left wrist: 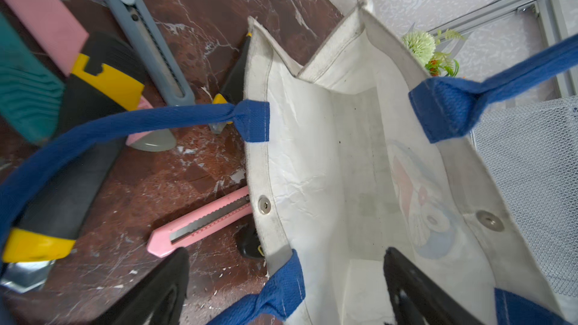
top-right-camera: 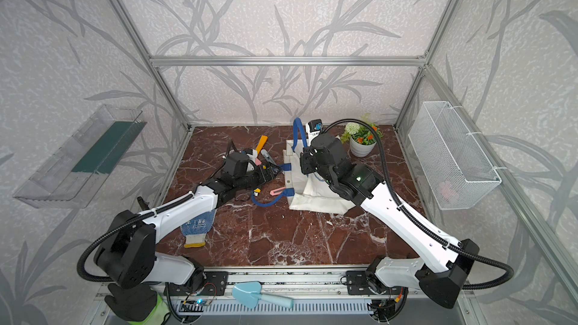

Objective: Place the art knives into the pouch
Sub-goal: Open the pouch at the center of the board.

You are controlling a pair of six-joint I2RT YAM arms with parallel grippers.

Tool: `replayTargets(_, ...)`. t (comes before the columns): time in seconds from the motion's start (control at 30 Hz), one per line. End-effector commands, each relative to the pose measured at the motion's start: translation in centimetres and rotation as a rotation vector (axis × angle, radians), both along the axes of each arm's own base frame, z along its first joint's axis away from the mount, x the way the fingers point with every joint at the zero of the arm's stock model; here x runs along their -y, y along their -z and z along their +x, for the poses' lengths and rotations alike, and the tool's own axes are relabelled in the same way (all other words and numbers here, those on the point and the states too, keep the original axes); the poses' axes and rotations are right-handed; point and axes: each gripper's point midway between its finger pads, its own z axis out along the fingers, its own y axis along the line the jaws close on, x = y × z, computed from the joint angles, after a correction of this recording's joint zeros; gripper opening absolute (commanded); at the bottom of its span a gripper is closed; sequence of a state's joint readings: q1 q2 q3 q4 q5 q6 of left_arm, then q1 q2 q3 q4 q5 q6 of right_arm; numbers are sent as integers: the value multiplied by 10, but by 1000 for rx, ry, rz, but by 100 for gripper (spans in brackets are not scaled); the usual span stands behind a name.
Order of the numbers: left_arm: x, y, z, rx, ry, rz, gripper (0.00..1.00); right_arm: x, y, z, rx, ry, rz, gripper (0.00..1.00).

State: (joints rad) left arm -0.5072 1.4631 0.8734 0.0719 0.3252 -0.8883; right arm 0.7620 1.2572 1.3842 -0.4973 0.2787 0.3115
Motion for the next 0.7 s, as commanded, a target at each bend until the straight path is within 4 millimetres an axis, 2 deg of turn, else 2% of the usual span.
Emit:
replayTargets(0.0,19,-5,7,2,33,-62,88,6,-28,-3,70,6,83,0)
replayTargets(0.23,45,23,19,-77,72,-110,81,4,-33,-7,76,-25,101,0)
replayTargets(0.4,61,31,25,-101,93,-125,76,5,-32,-9,74,-26,111,0)
replayTargets(0.53,72,40,27,-140,104,-118,67,7,-33,-10,78,-21,118,0)
replayTargets(0.67,81,52,27,-165,120,-109,62,5,-30,-9,67,-34,133,0)
